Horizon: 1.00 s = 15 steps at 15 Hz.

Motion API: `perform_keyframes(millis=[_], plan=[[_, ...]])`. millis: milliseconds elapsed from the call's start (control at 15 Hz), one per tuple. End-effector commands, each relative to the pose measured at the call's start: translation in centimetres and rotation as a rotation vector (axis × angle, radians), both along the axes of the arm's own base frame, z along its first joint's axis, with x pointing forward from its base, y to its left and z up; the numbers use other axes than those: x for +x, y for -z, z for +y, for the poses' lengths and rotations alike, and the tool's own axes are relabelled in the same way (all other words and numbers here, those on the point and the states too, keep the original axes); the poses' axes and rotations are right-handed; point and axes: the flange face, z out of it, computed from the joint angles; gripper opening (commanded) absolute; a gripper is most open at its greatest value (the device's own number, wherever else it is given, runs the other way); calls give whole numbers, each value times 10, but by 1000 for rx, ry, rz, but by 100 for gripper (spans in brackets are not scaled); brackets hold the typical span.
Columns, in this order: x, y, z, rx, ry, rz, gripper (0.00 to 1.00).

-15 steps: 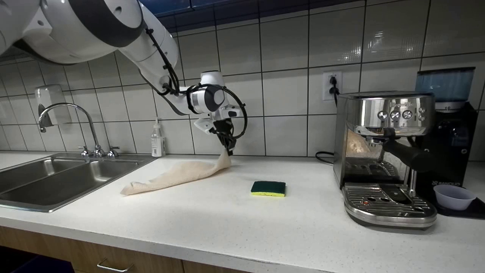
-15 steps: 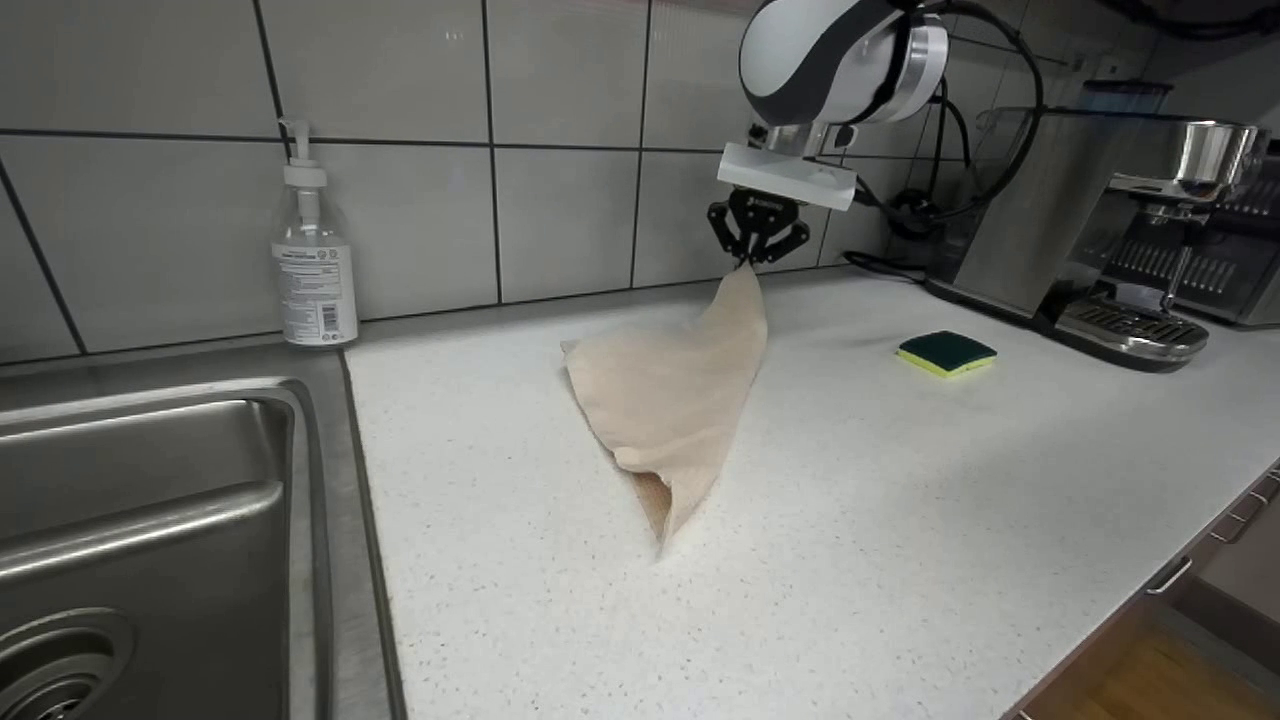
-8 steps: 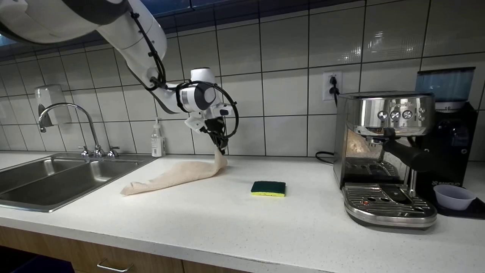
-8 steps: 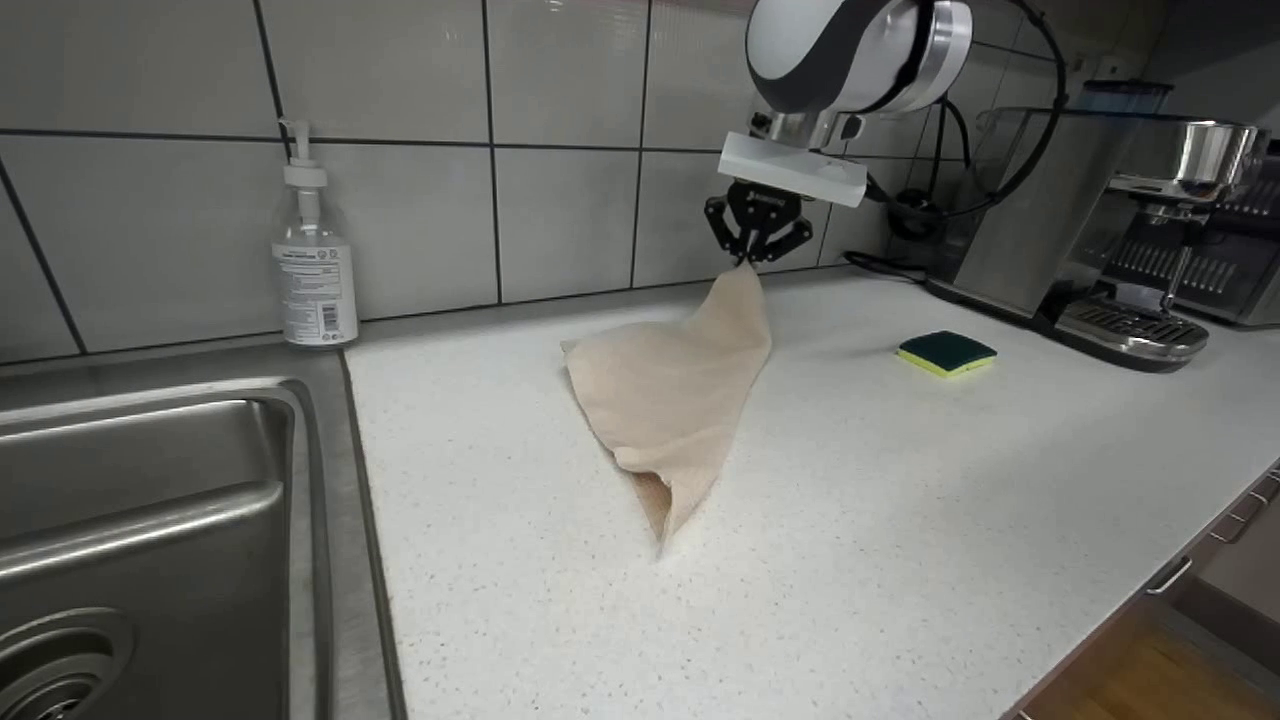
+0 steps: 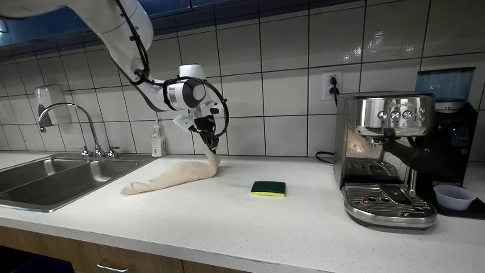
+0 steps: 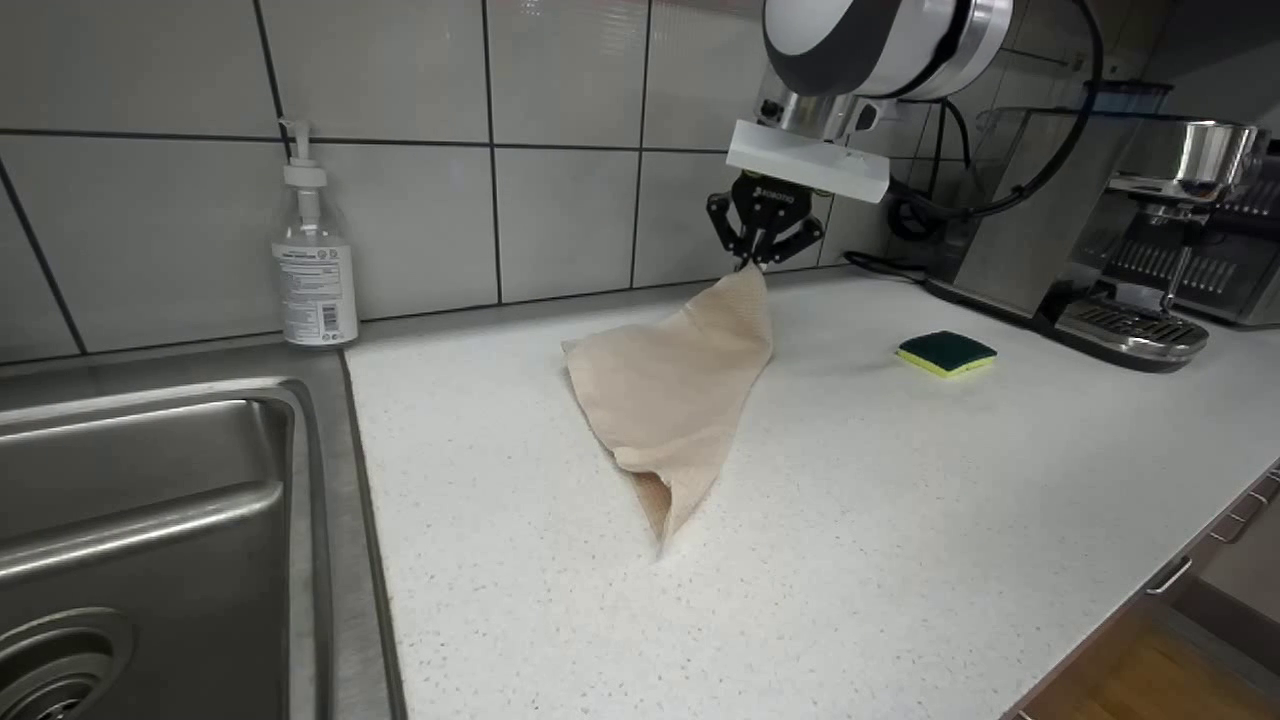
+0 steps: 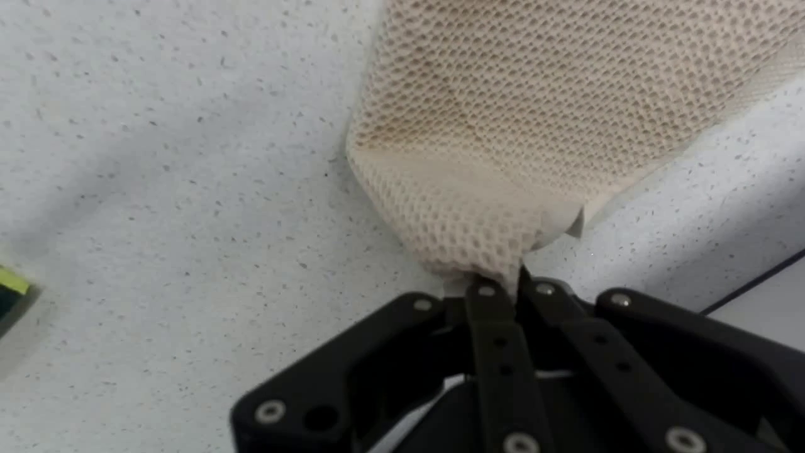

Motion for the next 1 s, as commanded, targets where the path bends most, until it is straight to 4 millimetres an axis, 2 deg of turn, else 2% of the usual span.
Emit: perform_keyframes(millis=[0,400,933], plan=[[-26,-12,13,0,1,-3,1],[-42,-13,37,-2,14,7,1],[-42,-11,49,-1,13,17,1]])
